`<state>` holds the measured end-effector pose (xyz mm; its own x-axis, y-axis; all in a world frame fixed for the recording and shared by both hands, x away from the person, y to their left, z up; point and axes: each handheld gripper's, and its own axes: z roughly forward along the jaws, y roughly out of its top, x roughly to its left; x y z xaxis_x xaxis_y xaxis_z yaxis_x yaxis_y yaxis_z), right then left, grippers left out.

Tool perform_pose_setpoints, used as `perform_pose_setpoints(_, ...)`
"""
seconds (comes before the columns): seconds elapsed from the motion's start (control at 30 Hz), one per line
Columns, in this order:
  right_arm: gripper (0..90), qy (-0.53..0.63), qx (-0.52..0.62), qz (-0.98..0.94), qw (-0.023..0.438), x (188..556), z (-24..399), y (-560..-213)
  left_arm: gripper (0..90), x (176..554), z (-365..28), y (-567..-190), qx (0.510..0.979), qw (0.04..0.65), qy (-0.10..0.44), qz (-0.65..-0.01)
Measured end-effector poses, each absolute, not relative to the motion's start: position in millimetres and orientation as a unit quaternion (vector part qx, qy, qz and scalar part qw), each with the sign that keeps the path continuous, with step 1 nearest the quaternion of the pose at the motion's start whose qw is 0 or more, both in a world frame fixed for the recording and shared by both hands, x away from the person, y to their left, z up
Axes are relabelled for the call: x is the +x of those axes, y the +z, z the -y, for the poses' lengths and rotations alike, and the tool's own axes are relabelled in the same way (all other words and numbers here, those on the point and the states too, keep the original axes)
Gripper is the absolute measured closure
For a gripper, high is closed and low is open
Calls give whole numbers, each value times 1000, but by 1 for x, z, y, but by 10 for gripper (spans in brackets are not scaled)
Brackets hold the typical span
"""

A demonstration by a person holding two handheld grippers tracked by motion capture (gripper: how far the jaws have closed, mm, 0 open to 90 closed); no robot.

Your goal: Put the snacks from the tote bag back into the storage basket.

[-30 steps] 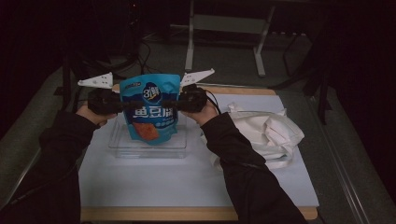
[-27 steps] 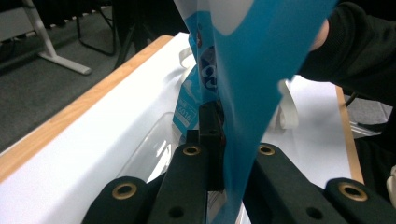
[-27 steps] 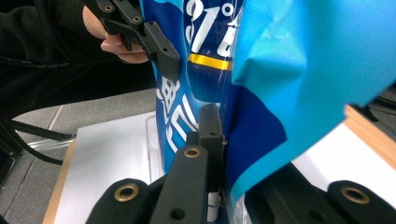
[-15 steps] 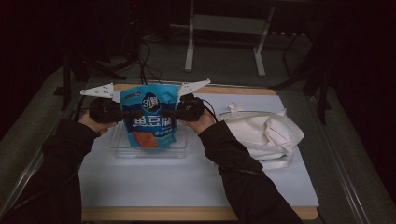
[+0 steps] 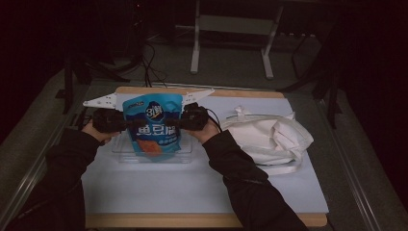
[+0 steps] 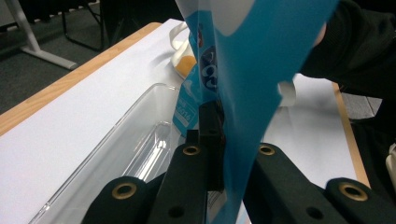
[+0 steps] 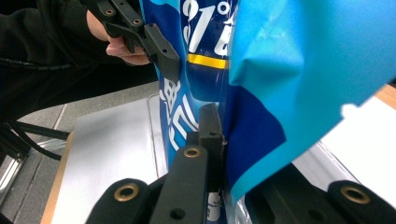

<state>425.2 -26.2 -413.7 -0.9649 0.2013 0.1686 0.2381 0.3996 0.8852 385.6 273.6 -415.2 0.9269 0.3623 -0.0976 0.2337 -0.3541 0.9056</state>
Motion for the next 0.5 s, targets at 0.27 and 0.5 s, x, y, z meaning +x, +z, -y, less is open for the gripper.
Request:
perform_pose_setpoints(0.27,885,-534,-122,837,3,416,25,-417,885,376,-278,-423,813,555,76,-159)
perform_pose_setpoints(0.5,882,-545,-126,829,-2,412,28,-421,880,371,-276,-428,803,566,93,-162)
